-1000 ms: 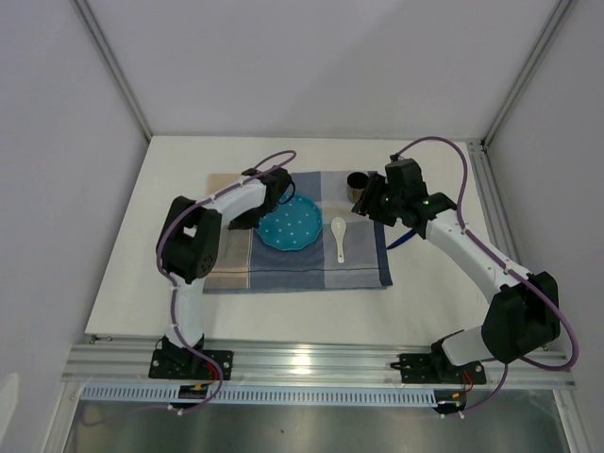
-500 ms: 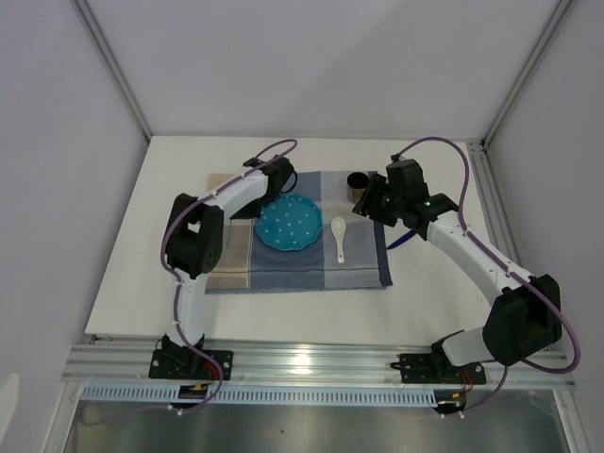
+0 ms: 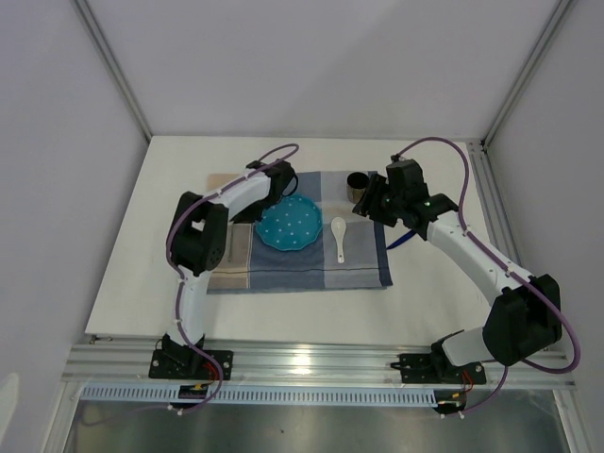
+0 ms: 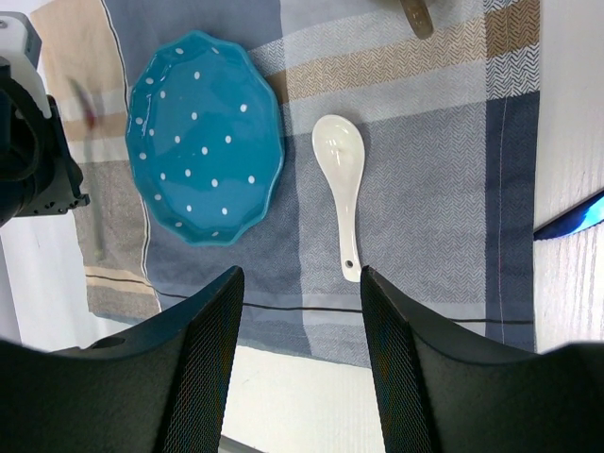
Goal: Set the dinner table for one person
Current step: Place the fork on the napkin, then pick up the knife at the center of the board.
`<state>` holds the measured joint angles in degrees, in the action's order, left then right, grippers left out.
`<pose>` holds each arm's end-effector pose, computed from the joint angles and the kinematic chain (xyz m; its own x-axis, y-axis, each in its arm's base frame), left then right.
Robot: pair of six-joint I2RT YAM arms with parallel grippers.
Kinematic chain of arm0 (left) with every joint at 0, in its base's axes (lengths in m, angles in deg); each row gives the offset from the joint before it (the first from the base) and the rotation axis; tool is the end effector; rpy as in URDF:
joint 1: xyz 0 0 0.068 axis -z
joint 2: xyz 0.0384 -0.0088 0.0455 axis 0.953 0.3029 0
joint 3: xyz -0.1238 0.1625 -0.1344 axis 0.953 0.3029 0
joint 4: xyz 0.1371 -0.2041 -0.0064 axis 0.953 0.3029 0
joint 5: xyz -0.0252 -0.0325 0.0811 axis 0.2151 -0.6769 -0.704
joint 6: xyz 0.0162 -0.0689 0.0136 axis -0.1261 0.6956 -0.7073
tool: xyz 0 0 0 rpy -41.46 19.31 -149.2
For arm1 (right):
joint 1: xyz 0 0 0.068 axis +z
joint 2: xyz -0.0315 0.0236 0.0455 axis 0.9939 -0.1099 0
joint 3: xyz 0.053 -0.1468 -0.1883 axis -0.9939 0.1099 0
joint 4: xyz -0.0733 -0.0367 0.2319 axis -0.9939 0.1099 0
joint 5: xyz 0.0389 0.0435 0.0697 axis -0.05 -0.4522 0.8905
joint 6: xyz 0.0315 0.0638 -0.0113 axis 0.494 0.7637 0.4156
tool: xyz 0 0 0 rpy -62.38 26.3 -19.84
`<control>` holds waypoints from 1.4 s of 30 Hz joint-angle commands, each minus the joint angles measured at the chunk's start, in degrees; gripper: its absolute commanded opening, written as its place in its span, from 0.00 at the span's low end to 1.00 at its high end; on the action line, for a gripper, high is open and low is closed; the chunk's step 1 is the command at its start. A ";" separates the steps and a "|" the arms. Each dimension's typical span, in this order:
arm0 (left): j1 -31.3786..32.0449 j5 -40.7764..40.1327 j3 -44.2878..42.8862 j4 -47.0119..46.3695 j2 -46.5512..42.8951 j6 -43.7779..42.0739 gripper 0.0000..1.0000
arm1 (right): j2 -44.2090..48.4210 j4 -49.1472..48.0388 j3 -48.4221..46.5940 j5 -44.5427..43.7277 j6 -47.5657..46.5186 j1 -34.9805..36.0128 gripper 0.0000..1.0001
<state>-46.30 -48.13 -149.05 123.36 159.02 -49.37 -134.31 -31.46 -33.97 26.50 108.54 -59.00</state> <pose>0.3653 -0.1334 0.1431 -0.9469 0.2119 -0.2418 0.0097 0.7705 0.6374 0.2885 0.1355 0.2584 -0.7525 0.2995 -0.5865 -0.0060 0.8874 0.4609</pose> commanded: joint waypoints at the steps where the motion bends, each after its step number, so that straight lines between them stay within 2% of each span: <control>1: -0.49 0.57 -0.09 -0.30 0.38 0.24 0.23 | 1.43 -0.81 -0.21 0.51 -0.61 0.10 0.56; 5: -0.49 0.84 0.00 -0.56 0.73 0.06 0.28 | 1.17 -0.99 -0.30 0.60 -0.70 0.18 0.56; 12: -0.49 0.93 -0.62 -0.47 0.21 0.06 0.29 | 0.81 -1.07 -0.82 0.68 -1.05 0.10 0.56; 16: -0.58 1.80 -0.79 -1.26 -5.31 -0.29 0.30 | 0.55 -0.99 -0.91 0.42 -1.31 0.10 0.56; 19: -0.49 5.83 -2.46 -3.10 -9.97 -1.25 0.31 | 0.55 -0.55 -1.09 -0.63 -1.58 0.18 0.56; 22: -0.49 8.48 -1.85 -8.28 -18.49 -2.83 0.32 | 0.64 0.42 -1.79 -2.39 -2.89 0.10 0.56; 23: -0.49 8.48 1.20 -10.65 -21.04 -3.62 0.33 | 0.81 0.68 -2.05 -5.53 -3.33 0.10 0.56; 24: -0.49 8.48 3.06 -17.37 -26.72 -5.80 0.35 | 1.25 0.86 -2.23 -7.04 -3.95 0.10 0.56; 25: -0.49 8.48 5.16 -21.09 -29.99 -6.44 0.44 | 1.60 1.56 -2.41 -8.79 -5.34 0.01 0.56; 26: -0.66 8.75 12.06 -24.78 -36.64 -6.96 0.47 | 1.86 1.91 -2.93 -12.81 -6.14 -0.08 0.56; 27: -0.75 9.71 14.30 -28.47 -40.01 -7.84 0.53 | 2.22 2.44 -3.20 -15.03 -6.93 -0.08 0.56; 28: -0.93 14.41 16.67 -35.47 -43.01 -8.20 0.58 | 2.74 3.49 -3.55 -17.49 -8.33 -0.25 0.56; 29: -1.19 17.16 22.61 -38.41 -45.82 -8.46 0.65 | 3.09 3.93 -3.72 -21.69 -8.96 -0.34 0.56; 30: -1.37 19.36 23.98 -40.44 -49.94 -7.94 0.75 | 3.36 4.20 -3.73 -23.73 -9.57 -0.34 0.56; 32: -1.45 25.08 27.59 -42.66 -52.34 -7.67 0.80 | 4.15 4.64 -3.55 -26.46 -10.81 -1.04 0.57; 36: -1.54 31.59 30.41 -41.88 -53.32 -8.03 0.86 | 4.85 4.38 -2.15 -25.61 -9.93 -2.97 0.58; 42: -1.46 41.52 32.87 -42.75 -52.27 -6.36 0.85 | 3.01 5.87 -2.06 -23.49 -8.08 -4.38 0.56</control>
<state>-47.44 -15.78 -116.81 83.16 107.17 -56.35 -131.12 -26.41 -34.95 4.23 99.73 -62.98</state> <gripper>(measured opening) 0.860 0.565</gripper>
